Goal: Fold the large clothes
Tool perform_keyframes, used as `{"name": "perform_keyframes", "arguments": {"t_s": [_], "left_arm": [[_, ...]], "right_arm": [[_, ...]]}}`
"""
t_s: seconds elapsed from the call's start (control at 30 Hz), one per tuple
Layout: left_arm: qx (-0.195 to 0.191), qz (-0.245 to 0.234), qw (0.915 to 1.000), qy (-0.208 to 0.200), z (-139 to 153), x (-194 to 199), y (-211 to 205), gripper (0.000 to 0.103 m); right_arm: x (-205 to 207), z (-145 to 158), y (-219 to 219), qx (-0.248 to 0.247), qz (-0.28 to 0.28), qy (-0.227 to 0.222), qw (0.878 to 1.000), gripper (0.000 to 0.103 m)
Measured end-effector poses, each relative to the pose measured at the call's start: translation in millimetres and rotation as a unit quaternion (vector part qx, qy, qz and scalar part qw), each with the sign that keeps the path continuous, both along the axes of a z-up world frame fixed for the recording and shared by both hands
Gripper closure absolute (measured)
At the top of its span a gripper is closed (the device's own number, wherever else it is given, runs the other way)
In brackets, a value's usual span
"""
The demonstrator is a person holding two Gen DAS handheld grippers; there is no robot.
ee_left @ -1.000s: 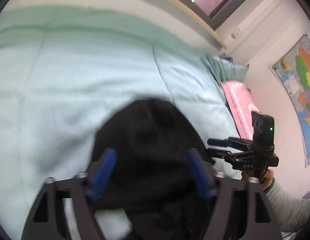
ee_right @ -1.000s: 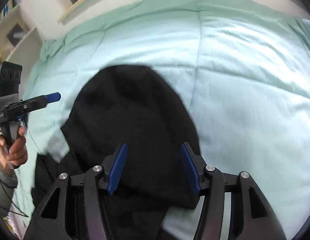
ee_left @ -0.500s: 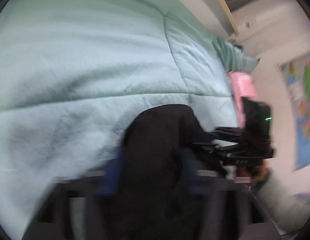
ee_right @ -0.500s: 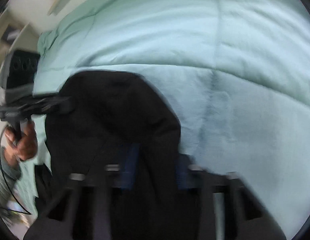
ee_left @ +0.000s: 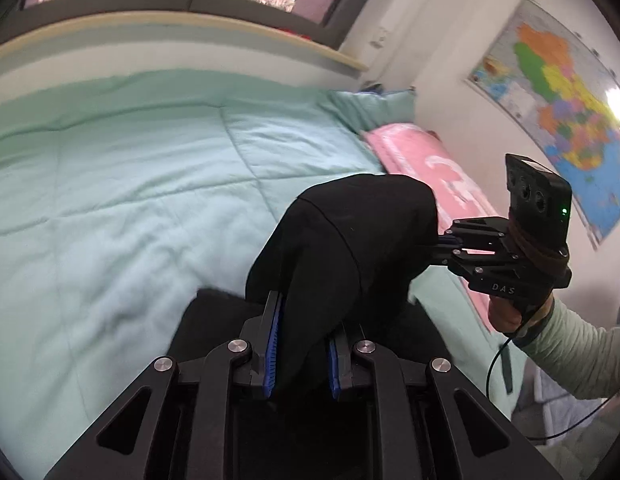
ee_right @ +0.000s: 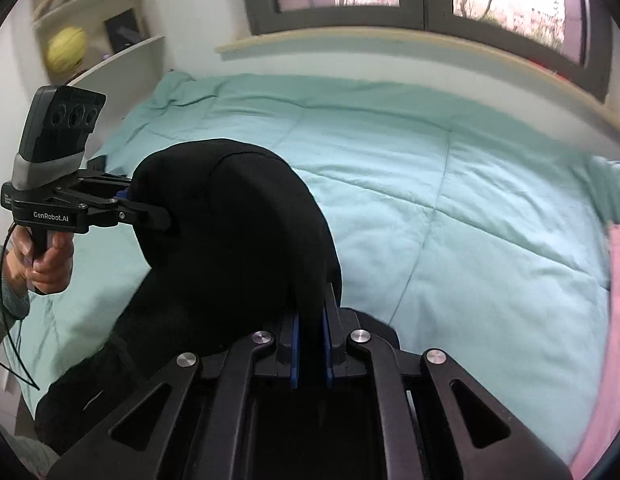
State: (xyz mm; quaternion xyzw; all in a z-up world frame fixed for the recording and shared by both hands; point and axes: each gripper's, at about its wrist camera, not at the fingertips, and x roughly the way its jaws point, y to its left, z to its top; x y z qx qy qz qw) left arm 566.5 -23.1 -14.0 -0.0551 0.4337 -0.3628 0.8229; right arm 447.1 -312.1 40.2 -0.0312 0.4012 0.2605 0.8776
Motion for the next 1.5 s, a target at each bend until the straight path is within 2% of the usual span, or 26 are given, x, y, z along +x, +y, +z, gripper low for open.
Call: {"name": "perform_keyframes", "arguments": {"t_s": [0.07,0.1,0.2,0.3,0.37,0.43,0.53,0.6,0.67,0.77,0.83,0.87,0.93,1.0,1.03,1.07,1.1,1.2,1.23,1.3,1.33,1.37,1.4,1.5], "left_arm": [[-0.001,0.003,1.0000,-0.010,11.1,-49.0,4.4,0.081],[0.006,0.003,0.9999,-0.014,12.6,-69.2,4.8,0.080],[0.028,0.007,0.9995,-0.010,4.9,-116.3,-0.8,0.080],[0.050,0.024,0.9983,0.015,-24.3,-161.3,0.2,0.080],[0.060,0.042,0.9962,0.047,-53.8,-184.6,5.4,0.080],[0.078,0.061,0.9917,0.081,-85.0,-199.3,9.6,0.079],[0.116,0.085,0.9799,0.138,-136.8,-219.8,9.7,0.079],[0.141,0.090,0.9736,0.155,-152.9,-232.6,9.6,0.076],[0.145,0.086,0.9683,0.185,-159.9,-244.2,13.5,0.076],[0.146,0.085,0.9711,0.169,-140.5,-265.4,23.7,0.076],[0.130,0.091,0.9750,0.155,-119.6,-269.1,32.1,0.076],[0.118,0.097,0.9777,0.144,-106.7,-267.4,35.3,0.076],[0.080,0.111,0.9842,0.112,-73.3,-253.8,42.6,0.075],[0.025,0.122,0.9889,0.081,-42.4,-230.6,44.8,0.067],[-0.002,0.128,0.9892,0.072,-34.2,-219.2,47.1,0.056],[-0.020,0.132,0.9885,0.070,-30.1,-208.2,47.4,0.048],[-0.042,0.135,0.9874,0.071,-29.1,-194.8,46.0,0.048],[-0.063,0.135,0.9826,0.111,-56.9,-160.1,33.6,0.048],[-0.065,0.129,0.9798,0.138,-76.0,-149.0,28.1,0.048],[-0.042,0.129,0.9724,0.190,-115.3,-136.5,19.1,0.049],[-0.016,0.129,0.9682,0.214,-140.5,-131.8,13.5,0.054],[0.019,0.135,0.9647,0.225,-162.4,-129.3,8.8,0.063],[0.028,0.140,0.9628,0.229,-172.0,-129.1,6.6,0.064],[0.016,0.153,0.9604,0.233,-172.3,-130.7,8.7,0.064]], "right_arm": [[-42.9,9.7,4.2,-0.004,-0.011,-0.012,1.000,0.091],[-64.3,10.8,8.9,-0.021,-0.019,-0.022,0.999,0.091],[-122.7,-3.4,35.8,-0.068,-0.027,-0.027,0.997,0.091],[-163.3,-23.0,52.2,-0.083,-0.026,-0.023,0.996,0.091],[-183.3,-47.1,58.2,-0.087,-0.015,0.007,0.996,0.091],[-194.5,-73.6,62.3,-0.079,-0.007,0.044,0.996,0.088],[-200.1,-112.9,60.2,-0.058,-0.006,0.110,0.992,0.086],[-204.6,-125.7,53.8,-0.049,-0.020,0.150,0.987,0.086],[-208.0,-120.4,39.8,-0.021,-0.041,0.169,0.985,0.085],[-205.4,-81.1,24.6,0.024,-0.063,0.154,0.986,0.076],[-194.2,-50.0,24.6,0.056,-0.064,0.125,0.988,0.045],[-186.0,-38.2,28.9,0.064,-0.066,0.108,0.990,0.039],[-165.1,-21.8,44.7,0.064,-0.068,0.071,0.993,0.036],[-145.8,-22.3,57.9,0.050,-0.078,0.062,0.994,0.036],[-132.3,-26.9,66.1,0.044,-0.084,0.065,0.993,0.036],[-121.0,-35.6,71.8,0.040,-0.091,0.078,0.992,0.037],[-110.1,-50.5,76.3,0.034,-0.099,0.101,0.989,0.043],[-96.9,-87.7,80.6,0.029,-0.107,0.161,0.981,0.045],[-99.9,-104.9,79.2,0.030,-0.109,0.179,0.977,0.045],[-108.7,-137.1,78.4,0.021,-0.105,0.207,0.972,0.045],[-113.0,-152.9,80.4,0.007,-0.103,0.216,0.971,0.046],[-118.7,-165.3,82.4,-0.004,-0.104,0.215,0.971,0.047],[-122.8,-173.1,85.4,-0.015,-0.105,0.205,0.973,0.049],[-126.3,-169.3,89.5,-0.021,-0.107,0.195,0.975,0.049]]}}
